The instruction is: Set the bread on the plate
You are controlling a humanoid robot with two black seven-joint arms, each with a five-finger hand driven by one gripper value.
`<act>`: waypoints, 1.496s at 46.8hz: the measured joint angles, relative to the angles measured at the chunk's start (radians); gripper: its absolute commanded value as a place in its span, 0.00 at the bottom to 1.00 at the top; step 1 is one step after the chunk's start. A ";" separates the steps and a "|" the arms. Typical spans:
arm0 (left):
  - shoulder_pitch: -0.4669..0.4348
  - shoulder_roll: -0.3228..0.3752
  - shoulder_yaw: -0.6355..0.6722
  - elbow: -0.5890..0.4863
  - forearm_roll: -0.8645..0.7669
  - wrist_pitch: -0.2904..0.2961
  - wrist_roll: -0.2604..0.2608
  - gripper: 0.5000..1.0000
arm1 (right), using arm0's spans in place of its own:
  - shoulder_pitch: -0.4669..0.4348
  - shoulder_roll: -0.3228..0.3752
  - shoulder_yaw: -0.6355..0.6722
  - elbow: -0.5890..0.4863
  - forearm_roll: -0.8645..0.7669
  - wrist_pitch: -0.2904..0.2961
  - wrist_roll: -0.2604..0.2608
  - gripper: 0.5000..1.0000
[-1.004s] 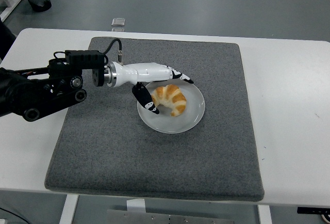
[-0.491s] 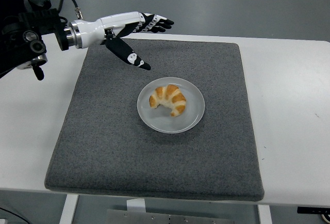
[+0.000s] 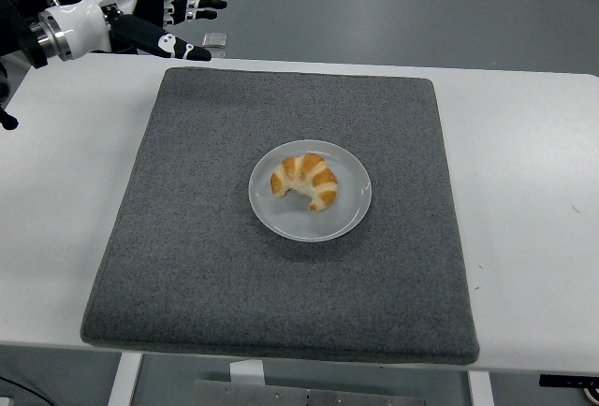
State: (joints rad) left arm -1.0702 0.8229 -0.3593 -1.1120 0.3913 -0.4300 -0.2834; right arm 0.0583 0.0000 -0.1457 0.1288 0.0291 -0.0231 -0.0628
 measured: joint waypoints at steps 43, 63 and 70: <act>0.135 0.026 0.001 0.131 -0.508 0.000 0.065 1.00 | 0.000 0.000 -0.001 0.001 0.005 0.007 0.000 0.86; 0.142 -0.022 -0.002 0.169 -0.521 -0.003 0.069 1.00 | 0.000 0.000 -0.001 0.003 0.008 0.002 0.004 0.86; 0.142 -0.028 -0.004 0.170 -0.553 -0.003 0.069 1.00 | 0.000 0.000 -0.003 0.003 0.006 0.005 0.004 0.86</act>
State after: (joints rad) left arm -0.9281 0.7950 -0.3633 -0.9424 -0.1617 -0.4326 -0.2146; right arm 0.0584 0.0000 -0.1488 0.1319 0.0346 -0.0178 -0.0591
